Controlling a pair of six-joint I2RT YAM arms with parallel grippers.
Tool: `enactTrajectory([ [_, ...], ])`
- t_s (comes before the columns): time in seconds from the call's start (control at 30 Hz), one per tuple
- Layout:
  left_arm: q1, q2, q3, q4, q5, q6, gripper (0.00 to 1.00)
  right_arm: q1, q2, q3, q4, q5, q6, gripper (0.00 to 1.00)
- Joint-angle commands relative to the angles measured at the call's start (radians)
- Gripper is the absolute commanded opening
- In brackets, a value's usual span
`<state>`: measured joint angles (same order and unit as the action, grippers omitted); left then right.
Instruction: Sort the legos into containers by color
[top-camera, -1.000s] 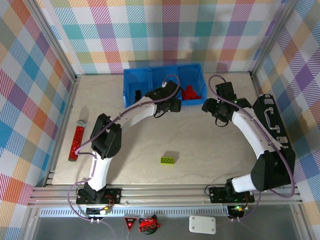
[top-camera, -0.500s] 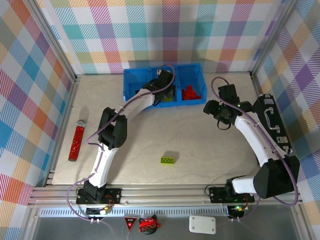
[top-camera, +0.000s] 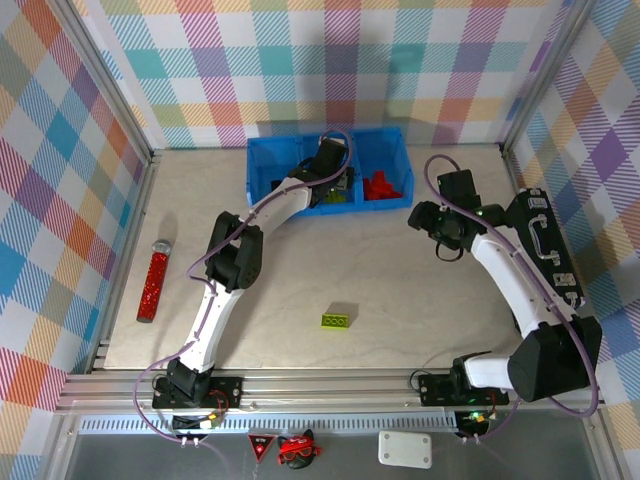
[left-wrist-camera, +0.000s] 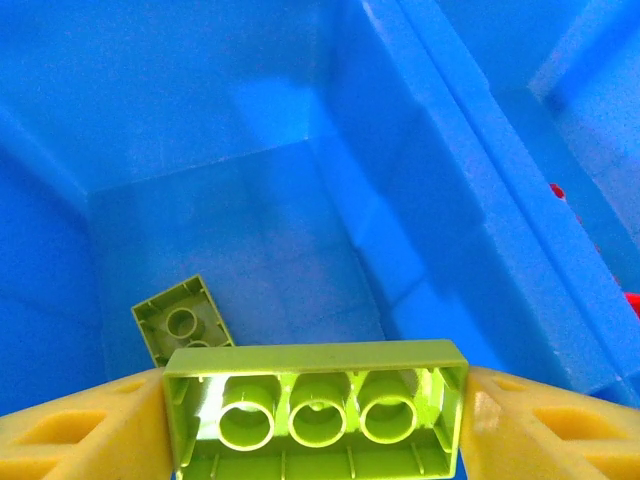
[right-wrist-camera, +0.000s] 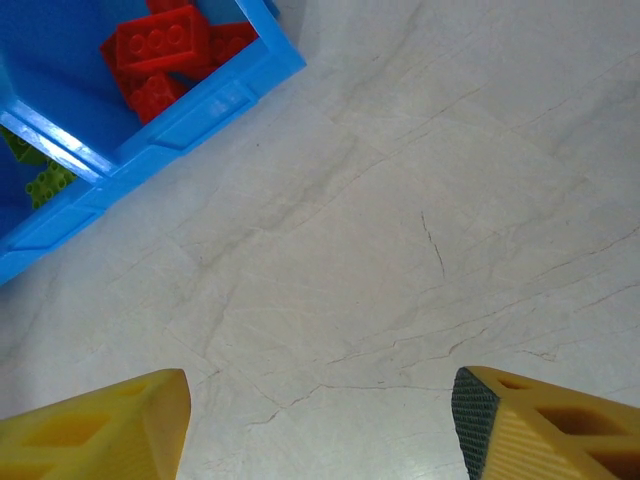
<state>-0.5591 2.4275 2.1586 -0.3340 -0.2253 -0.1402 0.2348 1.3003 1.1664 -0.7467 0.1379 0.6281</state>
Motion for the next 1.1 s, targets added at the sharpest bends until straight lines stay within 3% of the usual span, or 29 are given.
enactTrajectory([
  [0.0, 0.008, 0.019, 0.030, 0.037, 0.031, 0.026, 0.71, -0.003, -0.035, -0.013, -0.022, 0.002, 0.013, 0.71],
  [0.33, 0.008, 0.011, 0.032, 0.033, 0.038, 0.024, 0.85, -0.003, -0.064, -0.016, -0.035, -0.009, 0.019, 0.70],
  [0.57, 0.007, -0.121, -0.065, 0.047, 0.050, 0.005, 0.86, -0.002, -0.057, -0.010, -0.031, -0.056, -0.026, 0.70],
  [0.77, 0.008, -0.269, -0.159, 0.004, 0.118, -0.065, 0.85, 0.029, -0.018, 0.009, -0.022, -0.189, -0.113, 0.70],
  [1.07, 0.008, -0.506, -0.452, -0.017, 0.278, -0.194, 0.83, 0.172, 0.077, 0.073, -0.082, -0.172, -0.172, 0.69],
])
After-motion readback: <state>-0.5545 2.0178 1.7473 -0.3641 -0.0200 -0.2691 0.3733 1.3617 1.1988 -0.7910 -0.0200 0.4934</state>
